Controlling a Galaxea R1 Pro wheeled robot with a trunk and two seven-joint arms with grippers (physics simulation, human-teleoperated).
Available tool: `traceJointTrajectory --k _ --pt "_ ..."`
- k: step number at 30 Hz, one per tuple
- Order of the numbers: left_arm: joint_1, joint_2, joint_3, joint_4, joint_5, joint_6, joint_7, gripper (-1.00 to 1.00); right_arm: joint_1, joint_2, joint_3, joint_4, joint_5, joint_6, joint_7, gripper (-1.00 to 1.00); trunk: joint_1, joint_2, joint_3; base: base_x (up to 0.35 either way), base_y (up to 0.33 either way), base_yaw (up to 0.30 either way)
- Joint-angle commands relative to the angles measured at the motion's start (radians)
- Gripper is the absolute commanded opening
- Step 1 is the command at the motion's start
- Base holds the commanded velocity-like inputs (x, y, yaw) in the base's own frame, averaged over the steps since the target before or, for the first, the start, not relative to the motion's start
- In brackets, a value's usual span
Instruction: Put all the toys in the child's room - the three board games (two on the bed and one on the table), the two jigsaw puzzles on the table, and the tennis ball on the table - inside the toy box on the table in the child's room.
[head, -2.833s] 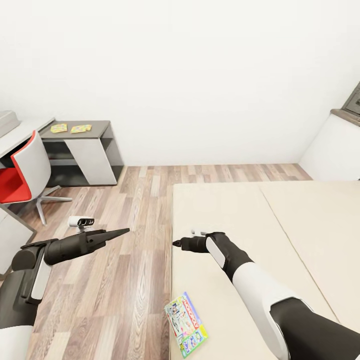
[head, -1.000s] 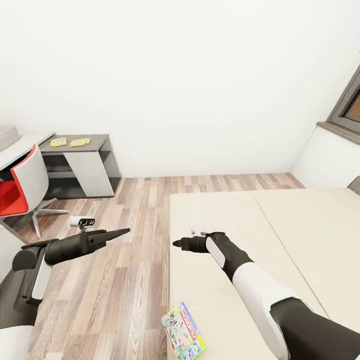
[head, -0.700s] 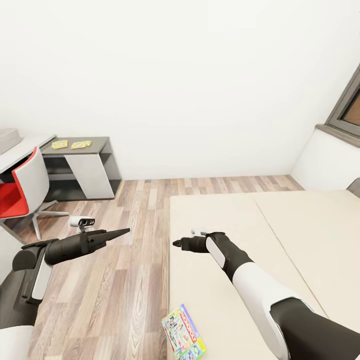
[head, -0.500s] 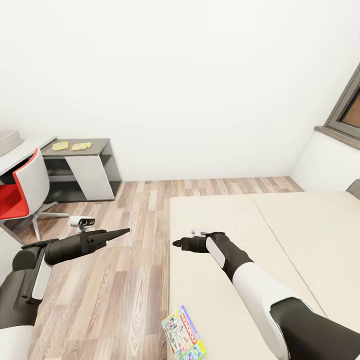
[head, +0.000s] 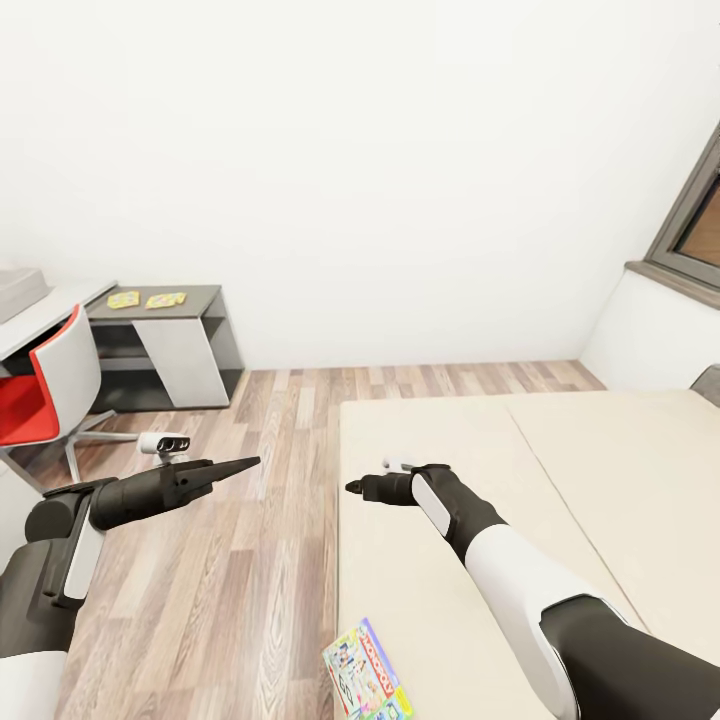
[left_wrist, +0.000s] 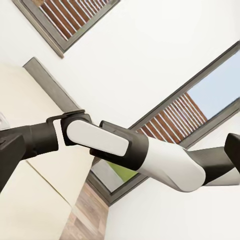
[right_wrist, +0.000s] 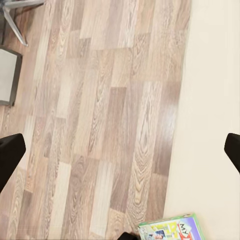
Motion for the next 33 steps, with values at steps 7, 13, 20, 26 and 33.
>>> traceJointTrajectory --k 7,13,20,26,33 --pt "-0.001 0.000 0.000 0.000 -0.001 0.011 -0.004 1.00 -0.001 0.000 0.001 0.000 0.003 0.004 0.002 1.00 0.001 -0.002 0.010 0.000 0.000 0.000" --pt "-0.001 0.000 0.000 0.000 -0.001 0.011 -0.002 1.00 -0.001 0.000 0.001 0.000 0.003 0.003 0.002 1.00 0.001 -0.002 0.020 0.000 0.000 0.000" --pt "-0.001 0.000 0.000 0.000 -0.001 0.011 -0.002 1.00 -0.001 0.000 0.001 0.000 0.003 0.004 0.002 1.00 0.001 -0.002 0.031 0.000 0.000 0.000" --pt "-0.001 0.000 0.000 0.000 0.000 0.011 -0.002 1.00 -0.001 0.000 0.001 0.000 0.003 0.004 0.002 1.00 0.001 -0.002 0.041 0.000 0.000 0.000" --pt "-0.001 0.000 0.000 0.000 0.000 0.011 -0.002 1.00 -0.001 0.000 0.001 0.000 0.003 0.004 0.002 1.00 0.001 -0.002 0.052 0.000 0.000 0.000"
